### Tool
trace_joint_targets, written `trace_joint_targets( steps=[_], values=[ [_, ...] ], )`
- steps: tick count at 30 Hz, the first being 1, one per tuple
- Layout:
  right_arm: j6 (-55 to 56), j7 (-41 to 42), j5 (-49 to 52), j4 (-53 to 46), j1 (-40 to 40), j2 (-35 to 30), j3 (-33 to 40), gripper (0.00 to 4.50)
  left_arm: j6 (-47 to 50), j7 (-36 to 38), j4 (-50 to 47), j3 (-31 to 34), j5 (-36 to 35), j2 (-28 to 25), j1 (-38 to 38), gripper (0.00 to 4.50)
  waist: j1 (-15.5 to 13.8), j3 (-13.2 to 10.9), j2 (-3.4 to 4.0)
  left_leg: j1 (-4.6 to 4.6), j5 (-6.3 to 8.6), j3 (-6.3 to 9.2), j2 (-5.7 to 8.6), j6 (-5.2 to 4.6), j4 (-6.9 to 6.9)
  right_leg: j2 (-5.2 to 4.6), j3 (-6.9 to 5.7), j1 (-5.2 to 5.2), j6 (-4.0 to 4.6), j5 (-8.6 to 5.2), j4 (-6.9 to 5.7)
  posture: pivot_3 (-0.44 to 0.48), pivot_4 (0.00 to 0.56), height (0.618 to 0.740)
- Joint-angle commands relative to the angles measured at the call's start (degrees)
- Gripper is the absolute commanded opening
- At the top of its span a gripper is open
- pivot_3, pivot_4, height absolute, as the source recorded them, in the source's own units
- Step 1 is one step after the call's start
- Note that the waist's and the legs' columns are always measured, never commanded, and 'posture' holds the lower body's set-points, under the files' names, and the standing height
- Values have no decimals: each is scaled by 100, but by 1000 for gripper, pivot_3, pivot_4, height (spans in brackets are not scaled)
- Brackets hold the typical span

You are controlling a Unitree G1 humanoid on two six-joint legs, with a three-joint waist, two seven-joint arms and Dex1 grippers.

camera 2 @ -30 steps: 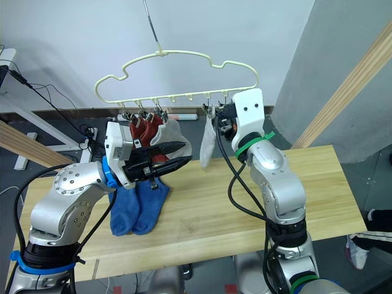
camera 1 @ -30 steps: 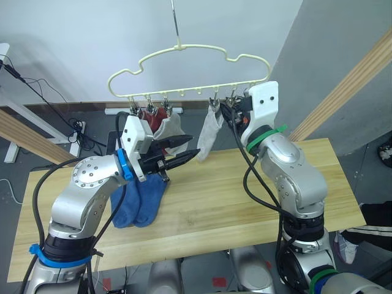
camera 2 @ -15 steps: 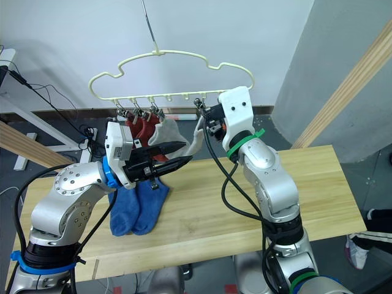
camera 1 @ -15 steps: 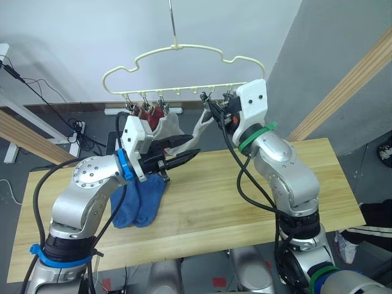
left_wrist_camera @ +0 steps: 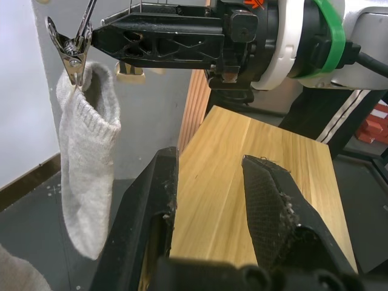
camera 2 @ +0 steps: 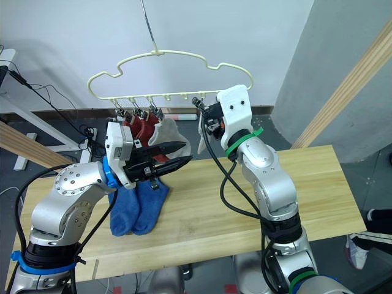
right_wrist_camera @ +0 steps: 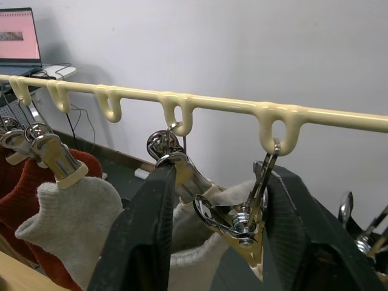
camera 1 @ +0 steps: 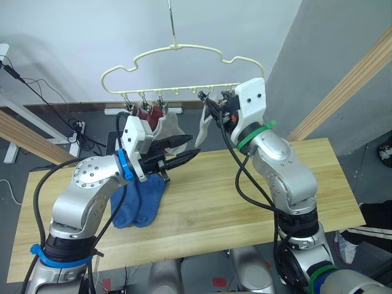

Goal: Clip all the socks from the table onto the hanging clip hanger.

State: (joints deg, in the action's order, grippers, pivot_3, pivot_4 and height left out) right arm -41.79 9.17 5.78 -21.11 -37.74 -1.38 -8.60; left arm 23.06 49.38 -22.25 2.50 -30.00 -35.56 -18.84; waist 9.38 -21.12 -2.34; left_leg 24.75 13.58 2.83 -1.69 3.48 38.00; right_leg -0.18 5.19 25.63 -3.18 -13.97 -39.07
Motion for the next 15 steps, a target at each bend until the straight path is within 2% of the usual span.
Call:
trace_joint_targets(
  steps=[1,3,5,12,15],
  values=[
    [149,24,26,-155,-100,32,-19,927,-104,2,-146,-19,17,25,27,1838,0,0,0,0,0,0,0,0,0,0,0,0,0,0,0,-217,310,740],
    [150,20,32,-157,-94,40,-14,380,-97,4,-154,-18,8,25,37,1838,0,0,0,0,0,0,0,0,0,0,0,0,0,0,0,-218,310,740],
    [151,20,32,-164,-90,40,-14,18,-89,3,-161,-14,-2,26,49,1838,0,0,0,0,0,0,0,0,0,0,0,0,0,0,0,-218,310,740],
    [145,17,45,-167,-88,42,16,18,-9,-200,-160,27,30,77,148,1838,1,0,0,0,0,0,0,0,0,0,0,0,0,0,0,-221,309,740],
    [144,22,47,-169,-91,37,19,18,8,-478,-187,97,145,140,426,1838,4,3,2,0,0,1,-1,0,0,0,-1,0,1,0,-1,-221,308,740]
  ],
)
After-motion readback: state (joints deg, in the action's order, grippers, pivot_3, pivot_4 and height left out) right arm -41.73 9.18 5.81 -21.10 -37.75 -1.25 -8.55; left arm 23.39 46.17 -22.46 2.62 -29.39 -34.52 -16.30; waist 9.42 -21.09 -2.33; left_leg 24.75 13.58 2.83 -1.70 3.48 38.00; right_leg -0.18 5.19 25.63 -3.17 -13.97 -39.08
